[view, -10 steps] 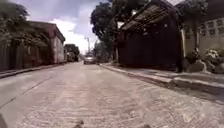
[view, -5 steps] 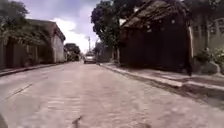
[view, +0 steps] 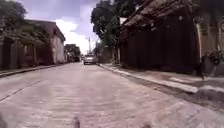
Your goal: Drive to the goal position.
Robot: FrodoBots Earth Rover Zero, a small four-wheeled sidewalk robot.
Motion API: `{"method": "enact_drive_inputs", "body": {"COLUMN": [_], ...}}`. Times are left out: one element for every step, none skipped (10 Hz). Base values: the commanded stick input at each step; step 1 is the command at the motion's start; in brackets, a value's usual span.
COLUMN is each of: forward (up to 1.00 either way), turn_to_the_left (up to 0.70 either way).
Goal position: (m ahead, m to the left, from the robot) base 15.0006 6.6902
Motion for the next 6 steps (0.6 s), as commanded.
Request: {"method": "enact_drive_inputs", "body": {"forward": [0.85, 0.85, 0.85, 0.85, 0.85, 0.85], "turn_to_the_left": [0.01, 0.01, 0.01, 0.01, 0.01, 0.01]}}
